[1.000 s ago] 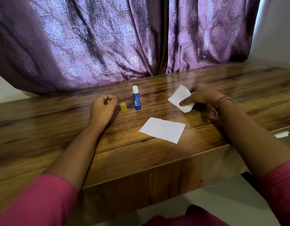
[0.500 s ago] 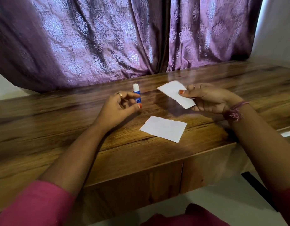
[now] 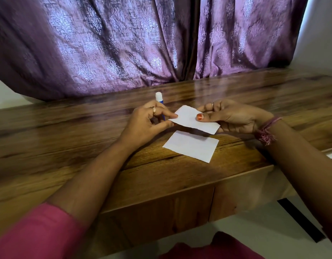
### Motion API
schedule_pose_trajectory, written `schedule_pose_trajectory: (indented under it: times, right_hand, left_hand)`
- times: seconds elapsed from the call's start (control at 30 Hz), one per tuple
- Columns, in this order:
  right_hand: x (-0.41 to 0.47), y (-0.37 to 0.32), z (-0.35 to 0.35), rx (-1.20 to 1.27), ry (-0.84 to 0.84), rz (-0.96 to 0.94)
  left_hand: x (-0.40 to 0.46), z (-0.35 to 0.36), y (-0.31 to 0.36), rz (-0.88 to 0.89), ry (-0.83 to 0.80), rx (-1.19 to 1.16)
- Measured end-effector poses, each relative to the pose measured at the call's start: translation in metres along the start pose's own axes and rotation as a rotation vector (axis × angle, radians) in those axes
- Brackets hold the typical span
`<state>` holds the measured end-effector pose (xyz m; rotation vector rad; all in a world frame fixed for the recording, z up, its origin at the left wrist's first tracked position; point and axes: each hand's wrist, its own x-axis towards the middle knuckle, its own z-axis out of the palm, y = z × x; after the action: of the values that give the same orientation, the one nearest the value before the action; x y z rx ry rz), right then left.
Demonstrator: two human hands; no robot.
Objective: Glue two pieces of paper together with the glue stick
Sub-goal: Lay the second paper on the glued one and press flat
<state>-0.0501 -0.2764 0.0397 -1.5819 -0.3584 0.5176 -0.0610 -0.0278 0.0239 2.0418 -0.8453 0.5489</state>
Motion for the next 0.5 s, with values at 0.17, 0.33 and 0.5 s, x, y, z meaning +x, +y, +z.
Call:
schedule_pose_trajectory:
  times: [0.17,0.33,0.5]
  right_hand:
    - [-0.001,0.002,0.003,-0.124,0.179,-0.052]
    - [0.004,-0.002,0.002,-0.17,0.225,-0.01]
    - [0.008,-0.005,-0.01,-0.185,0.203,0.051]
  left_hand:
    - [-0.001,0.0,0.0,0.034,-0.029,0.036]
    - [-0.001,0.001,0.0,0.094,-0.038,0.053]
    - [0.002,-0.005,-0.007,-0.054,-0.119,-0.042]
